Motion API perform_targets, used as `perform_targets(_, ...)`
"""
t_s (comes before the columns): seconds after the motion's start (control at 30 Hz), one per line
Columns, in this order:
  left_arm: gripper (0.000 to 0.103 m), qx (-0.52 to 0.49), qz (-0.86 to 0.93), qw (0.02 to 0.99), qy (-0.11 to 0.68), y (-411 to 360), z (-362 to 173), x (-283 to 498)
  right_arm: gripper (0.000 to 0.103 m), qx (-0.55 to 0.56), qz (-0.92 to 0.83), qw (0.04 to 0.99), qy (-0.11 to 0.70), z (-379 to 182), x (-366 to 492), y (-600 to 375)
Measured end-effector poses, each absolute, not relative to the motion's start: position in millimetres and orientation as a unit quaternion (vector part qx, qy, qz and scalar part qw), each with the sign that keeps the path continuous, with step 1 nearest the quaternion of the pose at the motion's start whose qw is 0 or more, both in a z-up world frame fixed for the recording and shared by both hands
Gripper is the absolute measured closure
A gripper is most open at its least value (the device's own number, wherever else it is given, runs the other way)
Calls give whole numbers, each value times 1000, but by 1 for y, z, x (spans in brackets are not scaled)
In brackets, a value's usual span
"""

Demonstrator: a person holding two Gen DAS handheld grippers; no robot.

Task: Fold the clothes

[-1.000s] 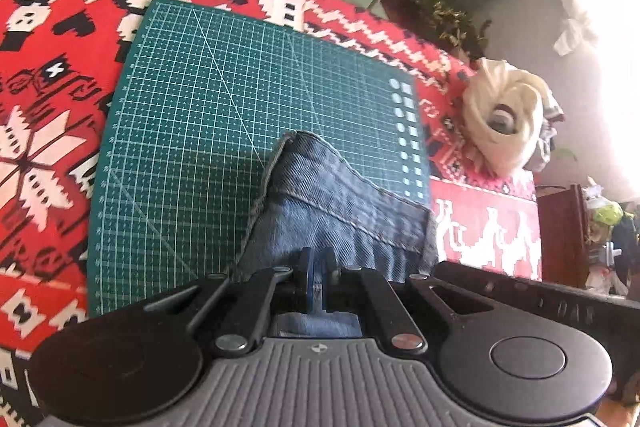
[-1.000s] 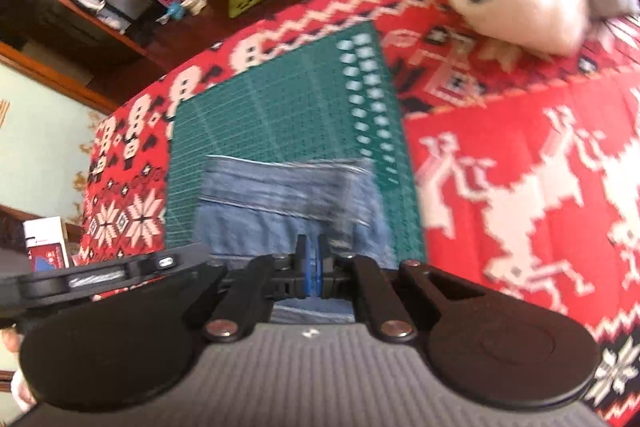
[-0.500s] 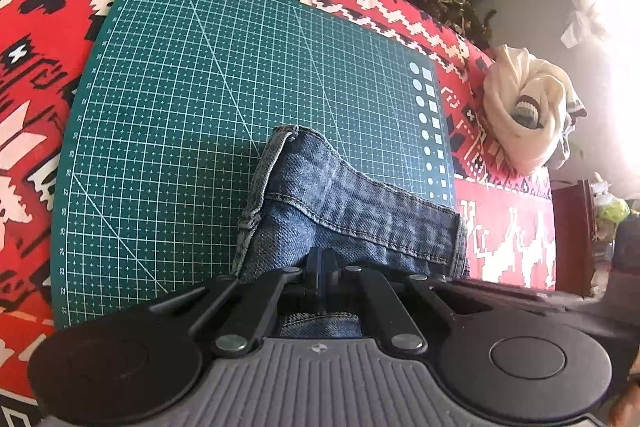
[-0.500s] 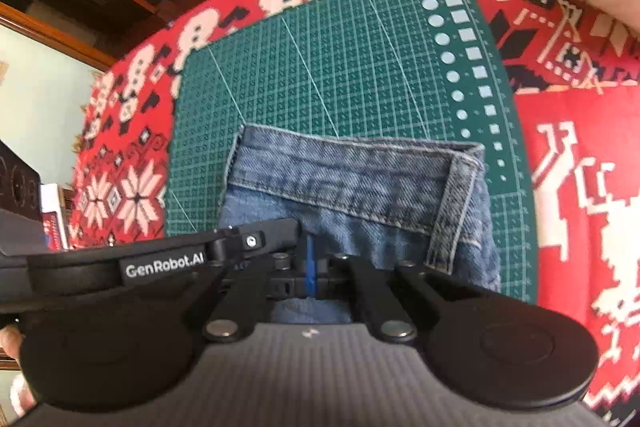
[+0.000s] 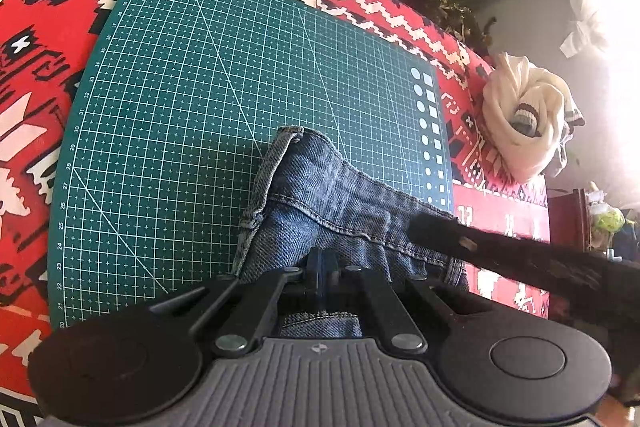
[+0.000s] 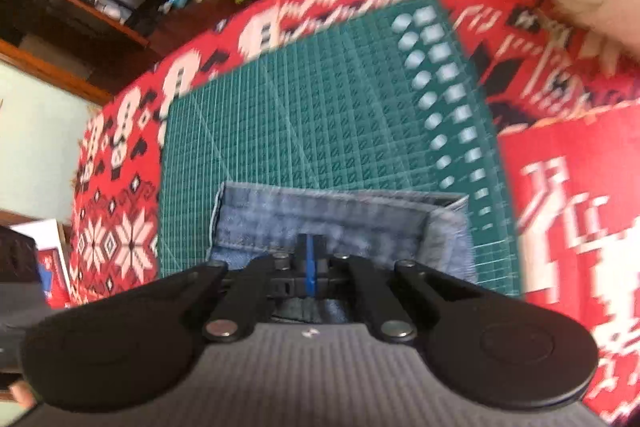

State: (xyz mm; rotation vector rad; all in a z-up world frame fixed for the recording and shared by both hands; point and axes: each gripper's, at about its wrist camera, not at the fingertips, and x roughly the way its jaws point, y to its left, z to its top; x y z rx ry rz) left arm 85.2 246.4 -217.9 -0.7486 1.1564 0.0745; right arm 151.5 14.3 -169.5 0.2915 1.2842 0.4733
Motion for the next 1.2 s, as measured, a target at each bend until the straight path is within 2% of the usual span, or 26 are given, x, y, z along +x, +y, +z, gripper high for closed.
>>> perform_targets(0.13, 100, -347, 35, 773, 531, 246, -218, 84, 100, 123, 233, 763, 590, -153, 140, 1)
perform_targets(0.33, 100, -354, 31, 772, 527, 248, -219, 82, 103, 87, 209, 753, 618, -175, 134, -8)
perform_targets(0.57, 100, -355, 30, 772, 526, 248, -218, 83, 103, 135, 201, 747, 619, -180, 132, -45)
perform_targets(0.9, 101, -362, 22, 782, 506, 251, -205, 74, 103, 140, 182, 756, 613, -188, 130, -59)
perform_targets(1.07, 100, -357, 15, 800, 482, 260, -177, 68, 100, 100, 160, 783, 593, -158, 130, -71)
perform_targets(1.2, 100, -335, 23, 809, 482, 263, -166, 79, 100, 122, 189, 788, 573, -130, 134, -73)
